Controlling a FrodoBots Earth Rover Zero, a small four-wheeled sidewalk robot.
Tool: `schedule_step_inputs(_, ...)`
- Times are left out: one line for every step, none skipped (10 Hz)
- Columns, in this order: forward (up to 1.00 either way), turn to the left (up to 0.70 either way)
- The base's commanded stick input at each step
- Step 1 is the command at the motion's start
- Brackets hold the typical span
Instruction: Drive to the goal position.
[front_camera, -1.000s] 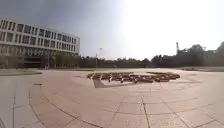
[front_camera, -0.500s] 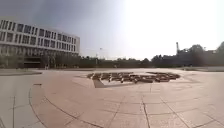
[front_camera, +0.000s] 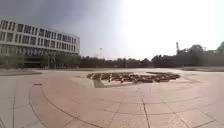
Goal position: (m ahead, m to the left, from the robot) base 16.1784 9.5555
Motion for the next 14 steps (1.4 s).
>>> schedule_step_inputs(0.7, 0.32)
schedule_step_inputs(0.7, 0.35)
schedule_step_inputs(0.7, 0.05)
schedule_step_inputs(0.7, 0.03)
schedule_step_inputs(0.7, 0.01)
schedule_step_inputs(0.7, 0.0)
schedule_step_inputs(0.7, 0.0)
schedule_step_inputs(0.47, 0.0)
schedule_step_inputs(0.04, 0.0)
schedule_step_inputs(0.03, 0.0)
schedule_step_inputs(0.01, 0.0)
schedule_step_inputs(0.0, 0.0)
schedule_step_inputs(-0.5, 0.0)
schedule_step_inputs(0.17, 0.0)
